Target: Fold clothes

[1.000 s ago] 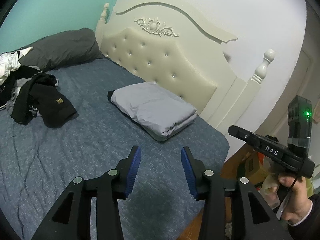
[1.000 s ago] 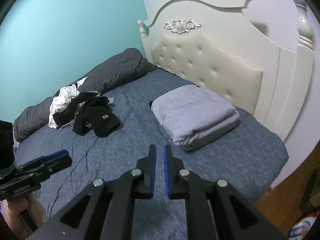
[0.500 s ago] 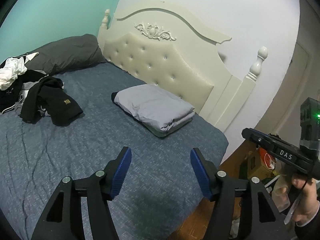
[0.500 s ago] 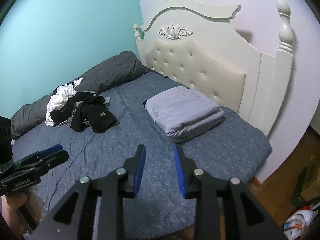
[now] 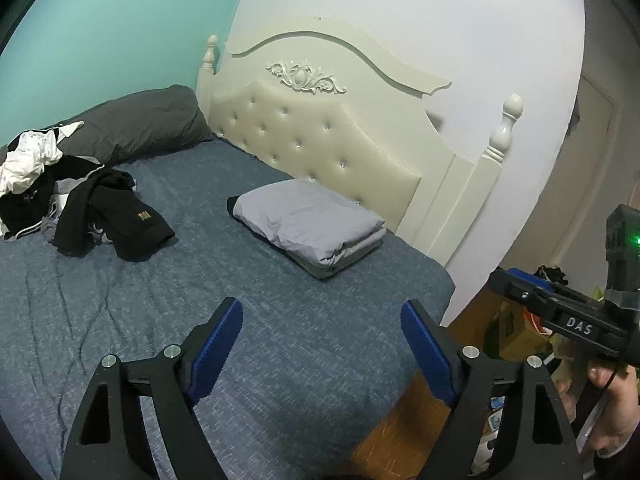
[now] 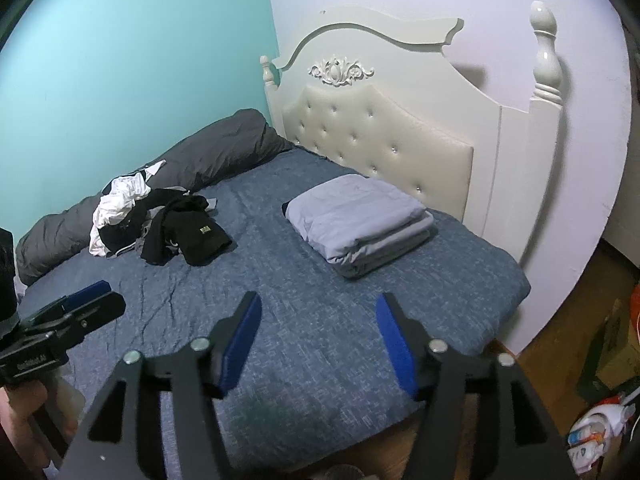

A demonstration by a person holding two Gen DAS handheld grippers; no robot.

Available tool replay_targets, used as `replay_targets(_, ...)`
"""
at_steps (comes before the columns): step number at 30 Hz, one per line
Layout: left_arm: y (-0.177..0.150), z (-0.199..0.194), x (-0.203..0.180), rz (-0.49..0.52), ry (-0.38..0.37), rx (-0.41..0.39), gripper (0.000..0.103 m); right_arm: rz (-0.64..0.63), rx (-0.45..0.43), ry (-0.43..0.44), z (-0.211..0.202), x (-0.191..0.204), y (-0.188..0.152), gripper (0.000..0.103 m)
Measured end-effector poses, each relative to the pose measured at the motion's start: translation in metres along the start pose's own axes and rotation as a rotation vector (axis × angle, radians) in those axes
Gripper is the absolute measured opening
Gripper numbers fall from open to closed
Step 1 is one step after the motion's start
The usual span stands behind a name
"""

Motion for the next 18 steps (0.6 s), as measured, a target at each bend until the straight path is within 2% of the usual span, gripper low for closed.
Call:
replay_targets(3, -0.003, -0.004, -0.001, 0.006, 0.007, 0.001, 0.086, 0.005, 0.001, 0.003, -0.006, 0.001, -0.004, 0.074)
replay_targets(7, -0.006, -0.008, -0.002, 0.018, 0.016, 0.000, 0.096, 0.013, 0.002, 0.000, -0.012, 0.001, -0.007, 0.082)
replay_targets(11, -0.009, -0.012, -0.001, 0.016, 0.020, -0.005, 0.103, 0.008, -0.008, -0.014, -0.018, 0.004, -0.010, 0.085)
replay_targets(18, -0.011, -0.020, -0.001, 0.013, 0.029, -0.007, 0.103, 0.010, -0.014, -0.026, -0.023, 0.005, -0.017, 0.095)
Point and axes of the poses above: each gripper's, at about its wrist camera, not at the fingertips, and z roughly the way its jaws point, x to its left, y to its top, the point moved 6 cm from there along z, roughly the way its jaws point, and after that the axes turned 6 degrees about -y, right-handed, at the moved point
